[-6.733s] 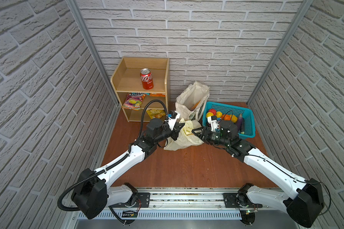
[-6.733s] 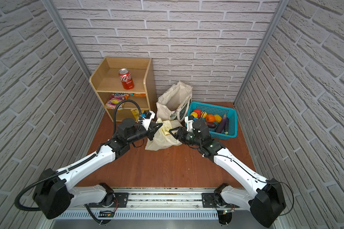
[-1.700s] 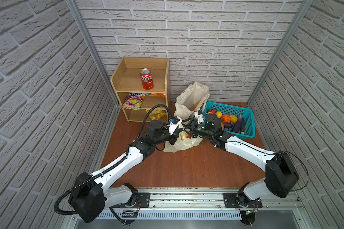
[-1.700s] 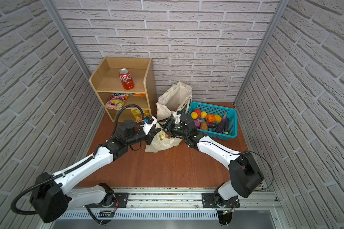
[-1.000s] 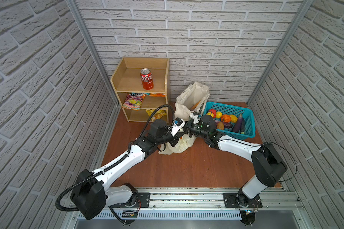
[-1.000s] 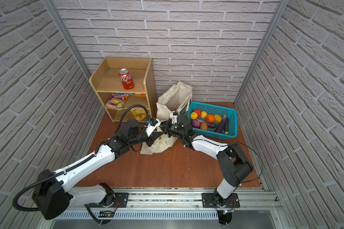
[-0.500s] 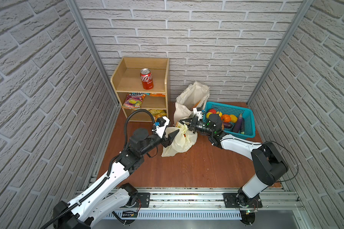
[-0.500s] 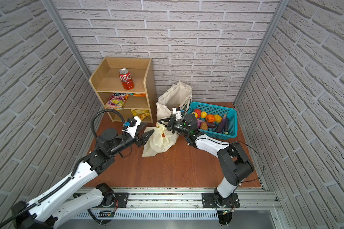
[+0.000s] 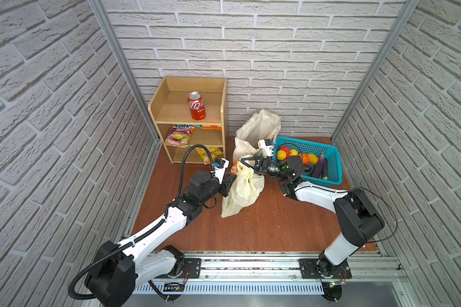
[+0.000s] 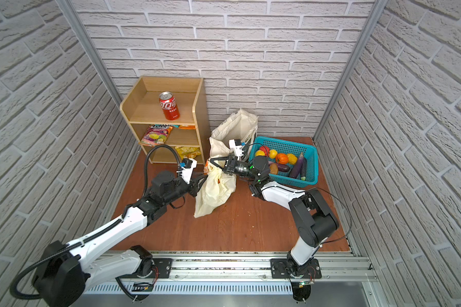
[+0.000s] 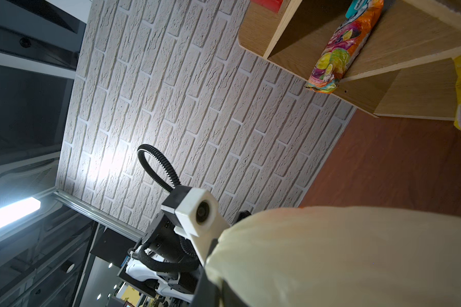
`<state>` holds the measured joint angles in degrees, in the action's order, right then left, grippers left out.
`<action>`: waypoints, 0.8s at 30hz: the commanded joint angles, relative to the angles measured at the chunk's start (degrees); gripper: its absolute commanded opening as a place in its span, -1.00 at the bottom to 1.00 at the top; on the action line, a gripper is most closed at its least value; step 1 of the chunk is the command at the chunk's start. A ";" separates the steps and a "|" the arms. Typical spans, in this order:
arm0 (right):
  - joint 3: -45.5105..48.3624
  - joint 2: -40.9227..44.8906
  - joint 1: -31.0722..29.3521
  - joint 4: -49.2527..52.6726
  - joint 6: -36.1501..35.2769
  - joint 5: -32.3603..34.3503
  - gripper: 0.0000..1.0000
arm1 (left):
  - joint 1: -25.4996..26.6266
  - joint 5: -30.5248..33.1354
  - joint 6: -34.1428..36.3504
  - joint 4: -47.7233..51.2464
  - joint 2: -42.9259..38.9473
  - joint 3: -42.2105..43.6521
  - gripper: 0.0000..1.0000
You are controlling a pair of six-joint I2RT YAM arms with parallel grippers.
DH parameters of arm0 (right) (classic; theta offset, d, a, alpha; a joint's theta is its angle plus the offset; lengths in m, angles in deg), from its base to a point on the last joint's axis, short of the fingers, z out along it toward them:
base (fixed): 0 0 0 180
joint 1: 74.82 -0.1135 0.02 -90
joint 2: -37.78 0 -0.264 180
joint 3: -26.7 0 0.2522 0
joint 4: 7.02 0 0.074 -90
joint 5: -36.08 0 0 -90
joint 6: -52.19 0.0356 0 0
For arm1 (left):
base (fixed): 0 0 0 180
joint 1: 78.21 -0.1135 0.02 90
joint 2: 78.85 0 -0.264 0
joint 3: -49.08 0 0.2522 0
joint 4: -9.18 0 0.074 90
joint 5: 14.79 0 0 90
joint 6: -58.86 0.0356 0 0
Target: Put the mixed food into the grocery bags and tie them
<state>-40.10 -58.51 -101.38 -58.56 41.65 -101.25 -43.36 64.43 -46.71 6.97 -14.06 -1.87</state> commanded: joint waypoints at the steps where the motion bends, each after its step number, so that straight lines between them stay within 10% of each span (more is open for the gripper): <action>1: 0.87 -0.35 0.11 -9.53 2.30 -1.77 -0.86 | 1.85 -0.41 -1.87 -7.70 3.10 0.23 -0.38; 24: 6.00 -3.07 1.58 -15.39 5.65 -7.04 -0.56 | 2.50 10.64 2.90 -10.51 5.32 -5.38 -0.25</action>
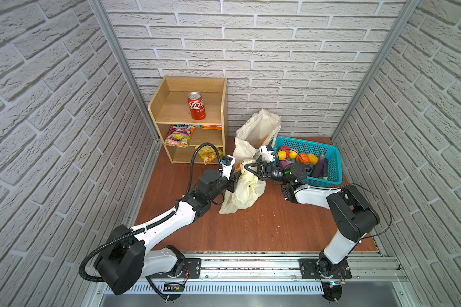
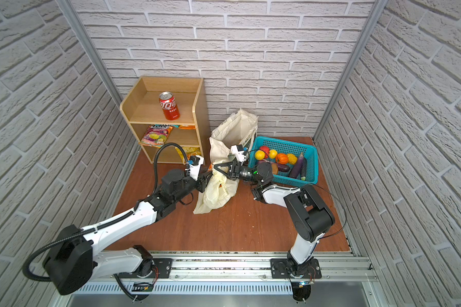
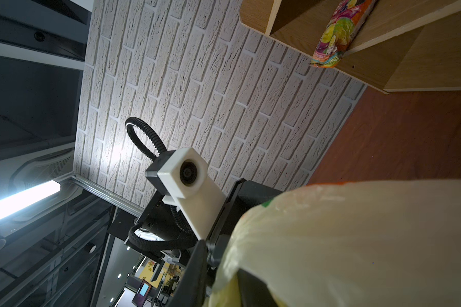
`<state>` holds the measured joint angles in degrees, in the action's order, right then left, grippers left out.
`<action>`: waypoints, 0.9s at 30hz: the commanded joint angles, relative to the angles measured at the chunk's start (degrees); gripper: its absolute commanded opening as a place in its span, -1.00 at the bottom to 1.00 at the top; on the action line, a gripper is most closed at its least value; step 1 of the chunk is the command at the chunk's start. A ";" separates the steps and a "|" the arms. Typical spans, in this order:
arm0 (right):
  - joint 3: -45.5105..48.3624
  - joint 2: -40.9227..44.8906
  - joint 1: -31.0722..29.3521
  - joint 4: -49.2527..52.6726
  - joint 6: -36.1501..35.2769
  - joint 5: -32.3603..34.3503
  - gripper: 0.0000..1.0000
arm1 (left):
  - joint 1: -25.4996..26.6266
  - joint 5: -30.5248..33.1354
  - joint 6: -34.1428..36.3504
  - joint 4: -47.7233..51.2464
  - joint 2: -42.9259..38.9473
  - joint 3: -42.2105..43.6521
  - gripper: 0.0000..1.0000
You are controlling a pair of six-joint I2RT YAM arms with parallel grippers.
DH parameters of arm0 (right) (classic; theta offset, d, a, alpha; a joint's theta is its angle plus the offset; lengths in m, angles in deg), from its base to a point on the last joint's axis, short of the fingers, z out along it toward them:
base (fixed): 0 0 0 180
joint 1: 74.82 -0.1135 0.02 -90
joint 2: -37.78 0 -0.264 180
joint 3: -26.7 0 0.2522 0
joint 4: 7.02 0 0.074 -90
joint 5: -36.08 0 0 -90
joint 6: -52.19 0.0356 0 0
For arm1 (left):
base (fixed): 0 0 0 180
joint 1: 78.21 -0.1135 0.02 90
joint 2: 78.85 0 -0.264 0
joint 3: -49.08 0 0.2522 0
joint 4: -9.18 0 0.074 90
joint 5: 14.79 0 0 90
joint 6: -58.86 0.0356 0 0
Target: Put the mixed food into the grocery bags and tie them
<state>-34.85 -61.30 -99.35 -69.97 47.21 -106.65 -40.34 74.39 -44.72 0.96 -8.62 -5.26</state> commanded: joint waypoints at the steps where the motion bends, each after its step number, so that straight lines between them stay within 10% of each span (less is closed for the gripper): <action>1: 0.64 -0.37 -0.66 -3.98 0.12 -1.90 -0.56 | -0.46 0.42 0.77 -4.73 0.34 -2.12 -0.25; 15: -3.09 -0.15 -2.54 -4.00 0.11 -6.30 -0.87 | -0.08 -3.41 -1.71 -6.77 5.41 -2.67 -0.14; 27: -1.96 -0.40 0.10 -3.98 -0.37 -7.00 -0.89 | -5.65 -7.23 -2.95 0.76 -9.71 4.02 0.10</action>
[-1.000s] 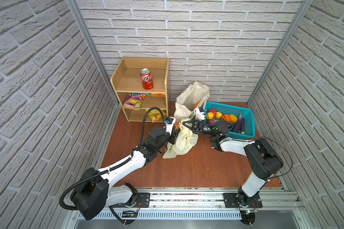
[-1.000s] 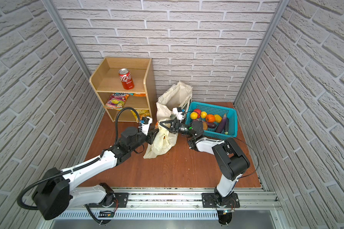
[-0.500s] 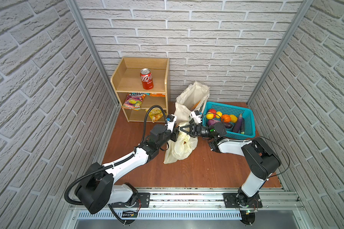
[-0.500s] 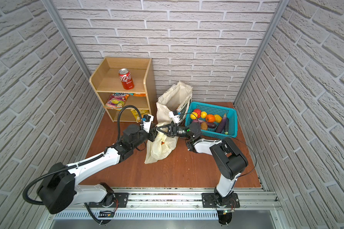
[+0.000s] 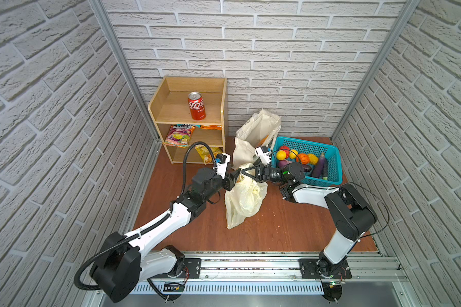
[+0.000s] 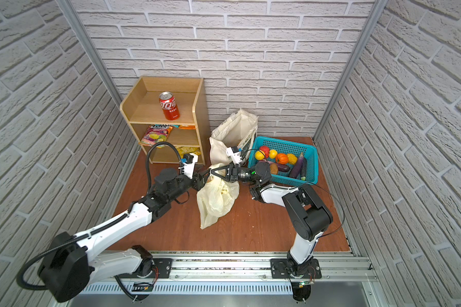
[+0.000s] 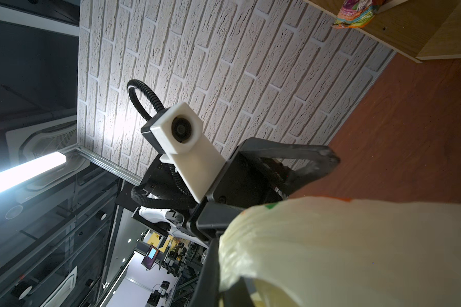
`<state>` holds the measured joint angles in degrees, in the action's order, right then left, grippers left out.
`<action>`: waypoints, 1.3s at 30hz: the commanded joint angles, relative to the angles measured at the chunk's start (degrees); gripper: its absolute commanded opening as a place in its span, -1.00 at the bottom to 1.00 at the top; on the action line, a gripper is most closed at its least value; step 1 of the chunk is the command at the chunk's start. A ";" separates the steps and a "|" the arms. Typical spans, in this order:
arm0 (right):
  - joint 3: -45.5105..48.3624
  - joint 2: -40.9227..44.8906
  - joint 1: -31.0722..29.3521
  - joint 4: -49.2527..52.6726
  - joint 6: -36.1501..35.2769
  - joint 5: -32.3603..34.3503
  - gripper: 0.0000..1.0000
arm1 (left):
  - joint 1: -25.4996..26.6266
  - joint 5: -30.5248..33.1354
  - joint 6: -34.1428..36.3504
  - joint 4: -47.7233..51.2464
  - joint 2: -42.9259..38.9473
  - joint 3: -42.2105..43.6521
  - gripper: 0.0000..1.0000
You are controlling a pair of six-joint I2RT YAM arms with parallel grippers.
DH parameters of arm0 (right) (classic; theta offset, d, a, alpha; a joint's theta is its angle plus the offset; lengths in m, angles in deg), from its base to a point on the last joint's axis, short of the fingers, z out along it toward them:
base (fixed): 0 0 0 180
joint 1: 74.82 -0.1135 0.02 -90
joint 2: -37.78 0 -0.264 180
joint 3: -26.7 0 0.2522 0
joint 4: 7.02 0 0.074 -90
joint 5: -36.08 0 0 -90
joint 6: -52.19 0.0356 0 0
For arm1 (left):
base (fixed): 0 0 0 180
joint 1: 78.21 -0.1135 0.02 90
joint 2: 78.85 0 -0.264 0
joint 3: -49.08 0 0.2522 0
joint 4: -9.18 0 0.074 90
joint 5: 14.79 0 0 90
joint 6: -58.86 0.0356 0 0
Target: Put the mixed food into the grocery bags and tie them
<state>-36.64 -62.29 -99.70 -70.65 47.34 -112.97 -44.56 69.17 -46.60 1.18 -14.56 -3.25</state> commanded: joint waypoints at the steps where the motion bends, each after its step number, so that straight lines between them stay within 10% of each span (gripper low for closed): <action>1: -0.20 0.49 0.53 -3.30 -0.51 -0.75 -0.88 | -1.99 -2.47 -1.42 0.70 -5.21 2.72 0.10; 15: 0.02 -1.00 0.71 -3.35 -0.52 -0.30 -0.89 | -3.52 -18.56 -6.69 -1.29 -7.15 2.10 0.00; 39: 0.95 -1.17 0.71 -3.30 -0.67 0.05 -0.89 | -3.16 -20.83 -7.23 -7.24 2.61 -1.28 -0.12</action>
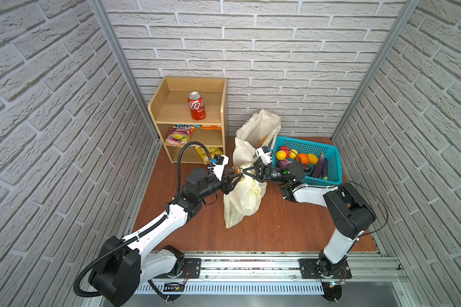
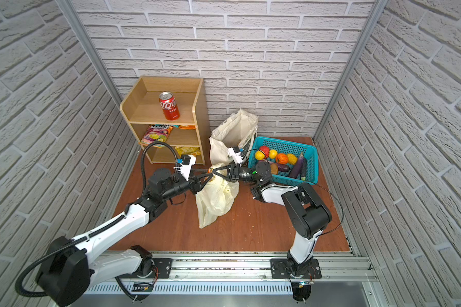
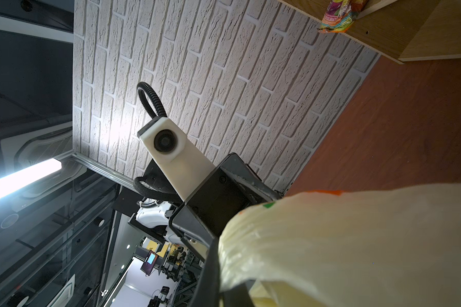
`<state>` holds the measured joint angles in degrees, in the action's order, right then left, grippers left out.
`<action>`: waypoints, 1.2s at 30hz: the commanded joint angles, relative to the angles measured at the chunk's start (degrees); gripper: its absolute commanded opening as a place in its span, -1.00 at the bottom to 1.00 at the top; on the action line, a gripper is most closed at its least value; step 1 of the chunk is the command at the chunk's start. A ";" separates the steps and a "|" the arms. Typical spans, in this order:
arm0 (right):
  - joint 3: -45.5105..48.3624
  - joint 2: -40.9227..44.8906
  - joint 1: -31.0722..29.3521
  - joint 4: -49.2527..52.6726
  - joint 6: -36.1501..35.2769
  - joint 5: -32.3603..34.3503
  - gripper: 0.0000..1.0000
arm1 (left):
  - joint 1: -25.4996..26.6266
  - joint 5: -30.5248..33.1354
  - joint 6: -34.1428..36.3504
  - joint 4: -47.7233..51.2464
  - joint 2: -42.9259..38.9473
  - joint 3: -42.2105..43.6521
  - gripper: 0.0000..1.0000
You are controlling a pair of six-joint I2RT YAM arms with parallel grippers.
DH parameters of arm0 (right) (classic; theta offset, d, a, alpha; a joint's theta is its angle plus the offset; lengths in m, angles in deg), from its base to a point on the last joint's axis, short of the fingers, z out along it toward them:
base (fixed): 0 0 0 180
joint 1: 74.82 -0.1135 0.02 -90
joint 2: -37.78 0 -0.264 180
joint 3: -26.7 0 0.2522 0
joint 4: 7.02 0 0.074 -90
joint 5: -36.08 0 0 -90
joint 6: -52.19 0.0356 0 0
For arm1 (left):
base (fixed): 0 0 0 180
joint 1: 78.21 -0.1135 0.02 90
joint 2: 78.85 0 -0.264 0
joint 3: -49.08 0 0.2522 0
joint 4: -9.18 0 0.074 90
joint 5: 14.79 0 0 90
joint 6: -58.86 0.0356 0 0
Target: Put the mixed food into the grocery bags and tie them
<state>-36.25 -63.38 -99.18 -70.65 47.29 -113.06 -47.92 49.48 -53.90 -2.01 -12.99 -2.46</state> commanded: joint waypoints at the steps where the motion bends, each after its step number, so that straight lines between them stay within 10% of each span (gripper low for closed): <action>1: 0.58 -0.08 0.19 -3.30 -0.56 0.18 -0.89 | 0.31 -1.31 0.04 -4.05 1.35 -2.33 -0.12; 10: 0.72 0.11 0.19 -3.30 -0.60 0.38 -0.89 | 0.82 -3.55 -0.61 -6.26 4.26 -3.05 -0.16; 21: 0.92 -0.11 0.28 -3.30 -0.64 0.86 -0.89 | 1.01 -3.87 -0.82 -6.26 4.12 -2.86 -1.00; 36: 7.74 6.27 5.77 -3.28 0.06 3.49 -0.08 | 0.04 4.20 1.23 -1.96 0.58 -1.07 -1.00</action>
<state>-29.60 -60.15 -94.45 -71.04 47.34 -110.57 -47.40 52.27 -53.82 -2.60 -11.07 -3.95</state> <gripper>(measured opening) 0.454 0.045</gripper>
